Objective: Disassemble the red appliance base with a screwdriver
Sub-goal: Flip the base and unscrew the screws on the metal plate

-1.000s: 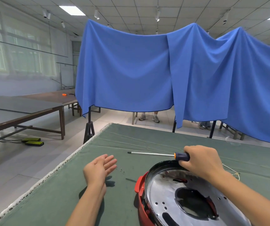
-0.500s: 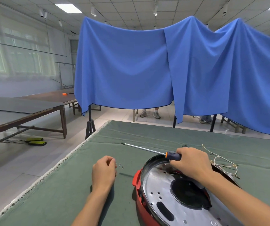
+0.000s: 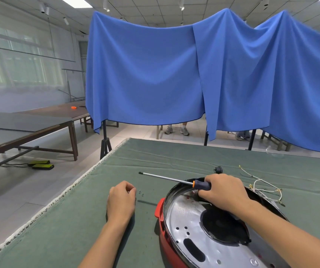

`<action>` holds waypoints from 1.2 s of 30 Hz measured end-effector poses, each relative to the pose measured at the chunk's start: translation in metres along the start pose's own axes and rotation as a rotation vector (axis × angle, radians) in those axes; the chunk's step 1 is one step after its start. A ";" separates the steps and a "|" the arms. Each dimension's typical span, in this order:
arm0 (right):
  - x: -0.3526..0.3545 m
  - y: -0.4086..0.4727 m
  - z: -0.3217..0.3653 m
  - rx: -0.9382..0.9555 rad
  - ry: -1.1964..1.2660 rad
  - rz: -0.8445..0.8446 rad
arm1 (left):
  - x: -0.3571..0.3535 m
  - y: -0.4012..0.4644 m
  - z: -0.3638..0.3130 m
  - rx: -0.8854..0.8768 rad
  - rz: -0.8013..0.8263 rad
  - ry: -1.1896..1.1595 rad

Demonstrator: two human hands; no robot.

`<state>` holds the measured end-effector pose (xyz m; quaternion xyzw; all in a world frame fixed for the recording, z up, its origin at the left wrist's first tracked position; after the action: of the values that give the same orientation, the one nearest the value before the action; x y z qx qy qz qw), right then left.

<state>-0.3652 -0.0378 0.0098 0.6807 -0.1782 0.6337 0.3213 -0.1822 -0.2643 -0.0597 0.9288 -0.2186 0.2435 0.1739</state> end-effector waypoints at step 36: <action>0.029 -0.048 -0.107 -0.383 0.011 0.066 | -0.036 -0.055 -0.081 -0.111 0.283 -0.173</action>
<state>-0.4101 0.0731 0.0269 0.5975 -0.3158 0.6021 0.4251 -0.2138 -0.1720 -0.0243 0.8952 -0.3743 0.1722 0.1695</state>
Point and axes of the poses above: each hand's wrist, its own y-axis towards the middle knuckle, its own x-axis out of the back of the hand, z = x × y, the point moved 9 cm from there along y, towards the middle knuckle, and after that the axes turned 7 degrees about z, right-handed, at the moved point
